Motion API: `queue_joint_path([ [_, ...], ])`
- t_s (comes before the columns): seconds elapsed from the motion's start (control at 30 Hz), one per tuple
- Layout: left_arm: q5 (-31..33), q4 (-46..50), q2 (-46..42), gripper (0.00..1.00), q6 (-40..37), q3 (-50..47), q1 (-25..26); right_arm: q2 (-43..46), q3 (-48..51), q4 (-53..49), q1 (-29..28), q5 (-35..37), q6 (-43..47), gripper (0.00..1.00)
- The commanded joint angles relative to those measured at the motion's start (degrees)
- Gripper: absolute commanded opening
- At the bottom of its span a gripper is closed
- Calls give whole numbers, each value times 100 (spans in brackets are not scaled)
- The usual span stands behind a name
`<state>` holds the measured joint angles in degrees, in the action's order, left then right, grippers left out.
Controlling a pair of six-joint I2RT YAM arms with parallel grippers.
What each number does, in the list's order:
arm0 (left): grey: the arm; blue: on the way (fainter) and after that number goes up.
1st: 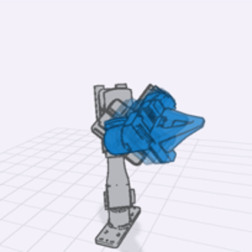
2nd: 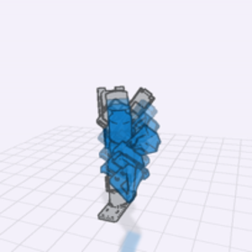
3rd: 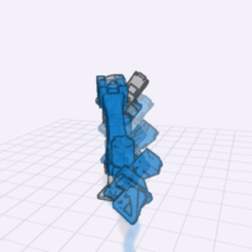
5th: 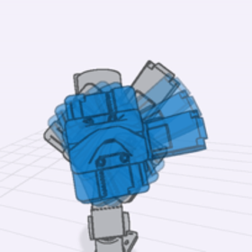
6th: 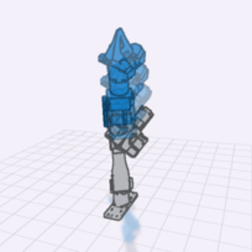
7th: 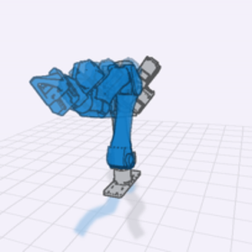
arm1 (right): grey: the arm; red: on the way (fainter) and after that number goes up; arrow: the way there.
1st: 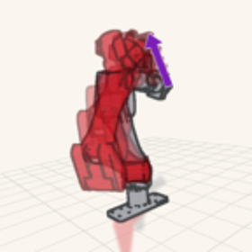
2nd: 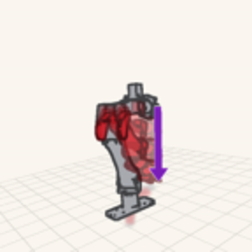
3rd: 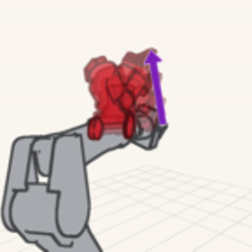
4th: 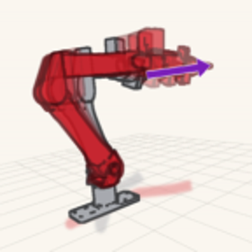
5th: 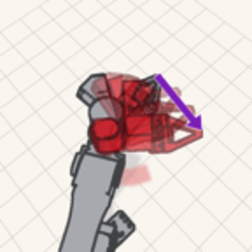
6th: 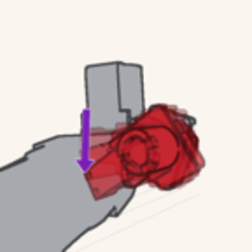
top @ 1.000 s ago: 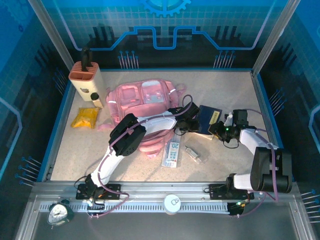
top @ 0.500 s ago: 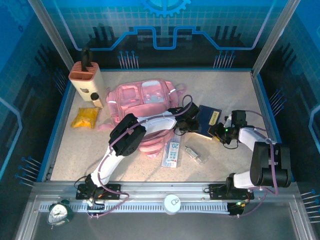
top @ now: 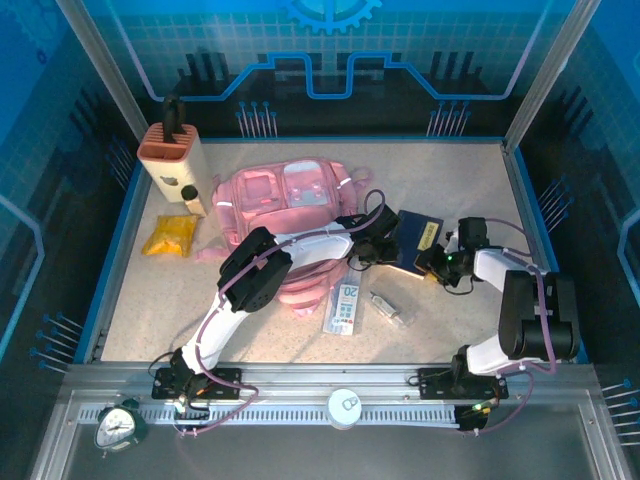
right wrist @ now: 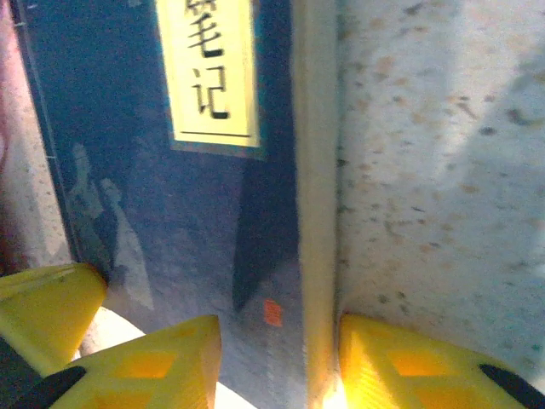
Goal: Pack the student bag
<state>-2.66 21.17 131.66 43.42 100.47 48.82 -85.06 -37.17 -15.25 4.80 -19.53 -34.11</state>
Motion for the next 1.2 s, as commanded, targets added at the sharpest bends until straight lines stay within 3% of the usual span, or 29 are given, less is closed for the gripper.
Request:
queue_joint_path([
  [0.0, -85, 134, 8, 12, -26, -19, 49, -81, -198, 218, -150, -280, -64, 40],
  [0.5, -68, 164, 36, 12, -57, -27, 49, 348, -231, -90, -77, -95, 75, 26],
  [1.17, -45, 188, 27, 12, -59, -47, 48, 538, -300, -556, -40, -24, 326, 28],
])
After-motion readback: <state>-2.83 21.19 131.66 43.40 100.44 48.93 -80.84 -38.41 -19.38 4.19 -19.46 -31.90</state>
